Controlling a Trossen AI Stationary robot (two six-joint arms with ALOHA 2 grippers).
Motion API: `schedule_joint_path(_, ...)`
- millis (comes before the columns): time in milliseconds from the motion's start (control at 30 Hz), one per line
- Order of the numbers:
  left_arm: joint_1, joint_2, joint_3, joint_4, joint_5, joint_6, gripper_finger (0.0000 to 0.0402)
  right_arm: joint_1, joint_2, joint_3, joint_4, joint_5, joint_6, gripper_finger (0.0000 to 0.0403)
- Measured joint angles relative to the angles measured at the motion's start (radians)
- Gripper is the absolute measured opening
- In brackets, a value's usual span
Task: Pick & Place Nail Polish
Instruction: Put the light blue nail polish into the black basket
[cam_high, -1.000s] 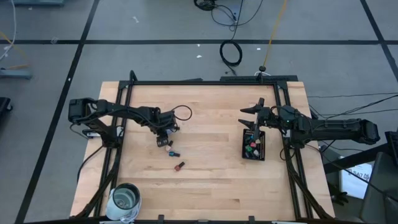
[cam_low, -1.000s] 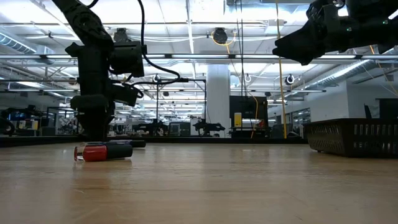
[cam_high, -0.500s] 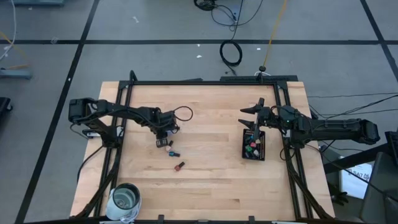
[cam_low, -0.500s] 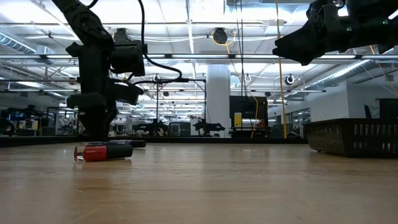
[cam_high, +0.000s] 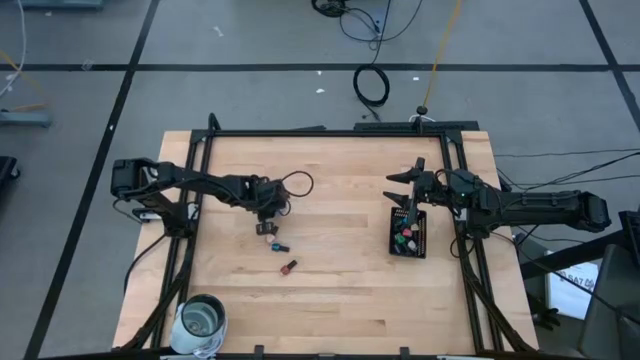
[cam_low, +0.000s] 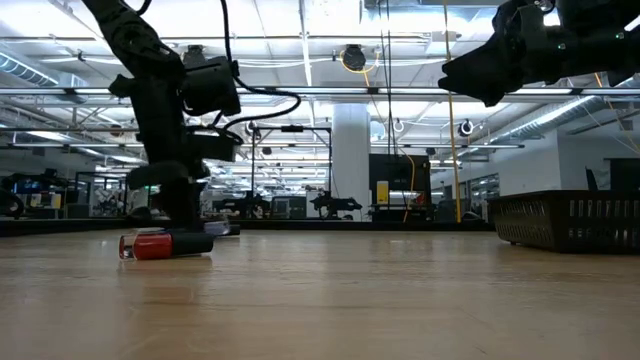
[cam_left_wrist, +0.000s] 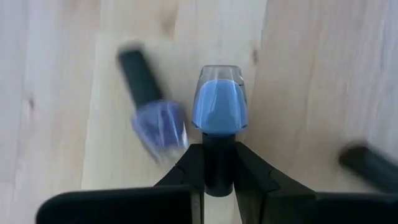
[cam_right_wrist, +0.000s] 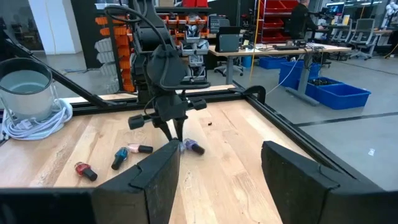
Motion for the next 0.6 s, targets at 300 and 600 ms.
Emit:
schedule_joint_path(300, -0.034, -0.035, 0.0, 0.183, 0.127, 0.001, 0.0038, 0.0, 0.003, 0.0, -0.031, 0.0, 0.019, 0.0212)
schedule_joint_path(600, -0.052, -0.037, 0.001, 0.639, 0.296, -0.066, 0.0042, 0.0, 0.042, 0.001, -0.028, 0.003, 0.016, 0.0212)
